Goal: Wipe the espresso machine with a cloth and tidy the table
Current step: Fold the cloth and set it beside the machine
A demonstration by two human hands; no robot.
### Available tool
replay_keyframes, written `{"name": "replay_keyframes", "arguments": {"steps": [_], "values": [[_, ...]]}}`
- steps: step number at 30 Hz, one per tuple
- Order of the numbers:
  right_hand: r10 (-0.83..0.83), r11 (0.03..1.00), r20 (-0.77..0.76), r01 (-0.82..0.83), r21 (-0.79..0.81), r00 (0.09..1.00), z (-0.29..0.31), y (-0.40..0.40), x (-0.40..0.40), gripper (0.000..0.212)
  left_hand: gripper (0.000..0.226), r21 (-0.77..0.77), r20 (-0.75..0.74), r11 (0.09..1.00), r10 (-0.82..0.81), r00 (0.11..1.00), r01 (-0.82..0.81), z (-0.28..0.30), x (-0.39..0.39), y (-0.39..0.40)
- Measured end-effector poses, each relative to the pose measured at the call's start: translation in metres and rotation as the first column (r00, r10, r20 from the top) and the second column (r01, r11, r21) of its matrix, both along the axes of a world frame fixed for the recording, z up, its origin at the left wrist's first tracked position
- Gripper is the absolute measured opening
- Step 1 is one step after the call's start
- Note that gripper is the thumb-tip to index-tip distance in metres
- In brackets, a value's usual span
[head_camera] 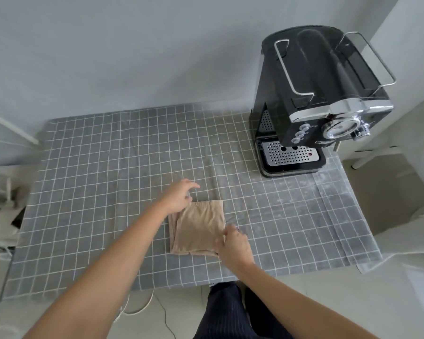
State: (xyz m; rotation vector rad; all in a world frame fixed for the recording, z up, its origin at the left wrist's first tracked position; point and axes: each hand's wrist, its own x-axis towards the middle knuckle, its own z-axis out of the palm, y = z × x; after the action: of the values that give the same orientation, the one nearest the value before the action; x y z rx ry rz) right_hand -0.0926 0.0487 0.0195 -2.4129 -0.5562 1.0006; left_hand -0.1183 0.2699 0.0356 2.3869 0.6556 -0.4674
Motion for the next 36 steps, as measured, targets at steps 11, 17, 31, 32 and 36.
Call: {"name": "replay_keyframes", "arguments": {"steps": [11, 17, 31, 32, 36], "values": [[-0.199, 0.979, -0.289, 0.179, -0.095, 0.936, -0.018, -0.001, 0.02, 0.026, 0.032, 0.052, -0.195, 0.976, -0.199, 0.96, 0.212, -0.025, 0.028, -0.025], [-0.352, 0.923, -0.38, 0.385, 0.012, 0.855, -0.004, -0.048, 0.064, 0.009, 0.017, -0.172, -0.078, 0.975, -0.159, 0.984, 0.144, -0.007, 0.066, -0.04], [-0.71, 0.694, -0.125, 0.719, 0.045, 0.693, -0.003, -0.221, 0.201, 0.003, 0.037, -0.271, 0.093, 0.926, -0.247, 0.965, 0.263, -0.029, 0.25, -0.214], [-0.718, 0.689, -0.105, 0.724, 0.038, 0.689, -0.005, -0.229, 0.206, 0.003, 0.037, -0.245, 0.104, 0.93, -0.255, 0.961, 0.274, -0.033, 0.257, -0.224], [-0.711, 0.702, -0.08, 0.713, -0.004, 0.699, -0.013, -0.248, 0.218, 0.005, 0.029, -0.174, 0.147, 0.943, -0.261, 0.954, 0.284, -0.046, 0.27, -0.251]]}}
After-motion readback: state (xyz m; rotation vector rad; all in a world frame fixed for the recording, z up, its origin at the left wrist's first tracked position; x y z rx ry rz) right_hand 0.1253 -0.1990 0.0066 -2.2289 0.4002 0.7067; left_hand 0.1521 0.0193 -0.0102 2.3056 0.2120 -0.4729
